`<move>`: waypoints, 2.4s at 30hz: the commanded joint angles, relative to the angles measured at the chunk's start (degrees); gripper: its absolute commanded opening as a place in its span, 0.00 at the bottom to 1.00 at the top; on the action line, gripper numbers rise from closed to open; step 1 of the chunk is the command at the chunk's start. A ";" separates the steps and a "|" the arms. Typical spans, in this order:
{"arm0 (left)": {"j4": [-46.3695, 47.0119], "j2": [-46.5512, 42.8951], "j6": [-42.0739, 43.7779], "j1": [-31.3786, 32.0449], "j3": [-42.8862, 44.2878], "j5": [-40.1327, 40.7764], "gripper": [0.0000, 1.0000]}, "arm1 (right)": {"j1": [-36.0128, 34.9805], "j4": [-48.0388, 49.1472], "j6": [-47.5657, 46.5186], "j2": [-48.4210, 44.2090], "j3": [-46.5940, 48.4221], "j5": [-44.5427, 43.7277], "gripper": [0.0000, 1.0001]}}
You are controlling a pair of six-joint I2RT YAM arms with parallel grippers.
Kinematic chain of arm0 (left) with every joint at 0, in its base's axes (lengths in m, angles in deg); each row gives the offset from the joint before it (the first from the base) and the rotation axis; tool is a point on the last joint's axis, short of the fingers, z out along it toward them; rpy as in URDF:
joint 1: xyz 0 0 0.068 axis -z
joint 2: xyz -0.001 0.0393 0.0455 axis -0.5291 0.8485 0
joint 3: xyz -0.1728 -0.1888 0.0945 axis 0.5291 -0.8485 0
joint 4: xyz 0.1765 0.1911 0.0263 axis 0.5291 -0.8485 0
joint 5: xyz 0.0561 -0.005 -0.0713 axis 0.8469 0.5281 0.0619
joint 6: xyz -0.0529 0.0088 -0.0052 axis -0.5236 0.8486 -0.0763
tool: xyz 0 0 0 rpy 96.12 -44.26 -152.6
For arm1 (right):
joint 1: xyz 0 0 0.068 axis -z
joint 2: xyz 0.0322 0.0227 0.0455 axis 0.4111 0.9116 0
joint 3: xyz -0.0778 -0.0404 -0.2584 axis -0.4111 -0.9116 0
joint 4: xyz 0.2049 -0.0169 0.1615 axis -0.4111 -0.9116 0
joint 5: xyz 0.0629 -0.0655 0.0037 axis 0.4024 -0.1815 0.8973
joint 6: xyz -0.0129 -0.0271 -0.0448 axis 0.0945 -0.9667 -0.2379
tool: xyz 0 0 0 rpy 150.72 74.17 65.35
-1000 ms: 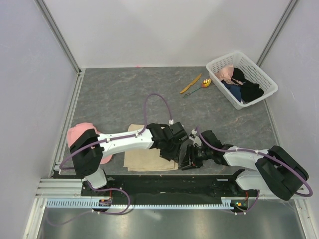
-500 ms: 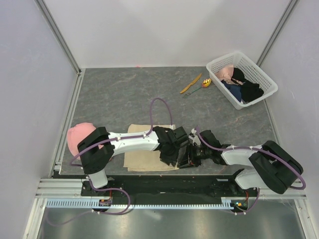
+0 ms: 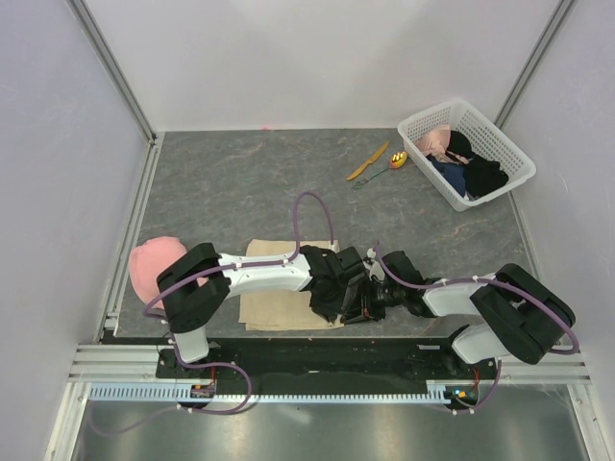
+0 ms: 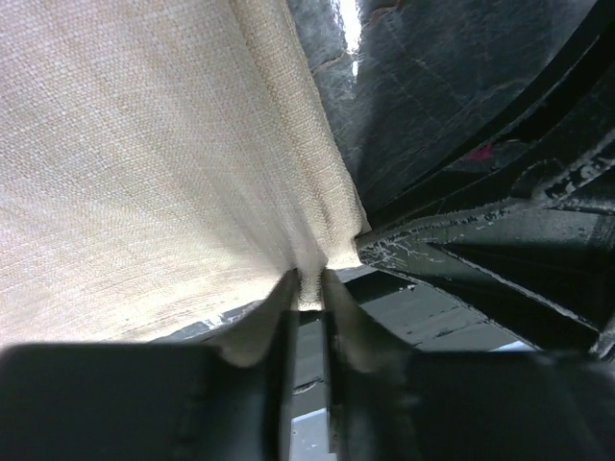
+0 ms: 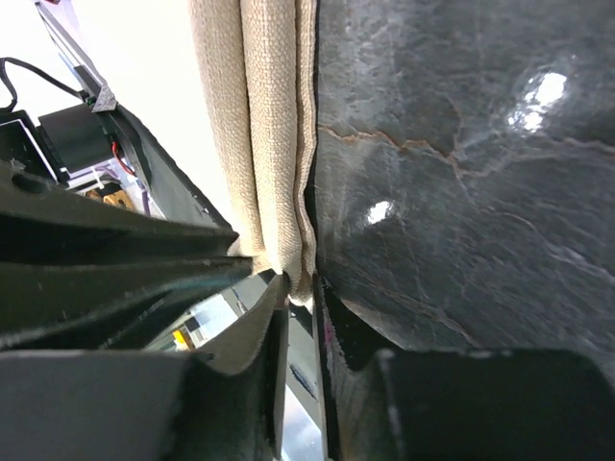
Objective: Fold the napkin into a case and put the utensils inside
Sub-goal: Smooth out the lower triangle-folded napkin at the center of the board.
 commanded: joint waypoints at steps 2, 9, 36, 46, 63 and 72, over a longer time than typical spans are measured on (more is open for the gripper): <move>0.61 -1.35 -1.54 0.38 1.13 -0.09 0.08 | -0.25 2.16 -0.50 0.77 -0.30 -0.45 0.19; 0.34 -1.62 -2.24 0.38 3.50 -2.99 0.02 | -0.52 4.10 0.99 0.51 -1.70 -0.01 0.04; -6.85 -10.20 0.92 -1.02 6.06 -2.30 0.49 | -0.17 -8.63 -1.37 -7.39 -0.65 -4.30 0.24; -10.29 -32.62 4.60 -21.05 -15.20 -2.47 0.52 | 2.73 -22.18 -8.84 -12.68 6.28 -2.49 0.53; -9.59 -32.21 3.83 -28.71 -24.79 0.26 0.39 | -0.96 -17.43 -12.80 -0.21 7.35 -0.19 0.54; -11.78 -34.30 -1.62 -28.98 -25.67 1.75 0.50 | -0.87 -10.49 -13.33 4.99 4.98 1.92 0.23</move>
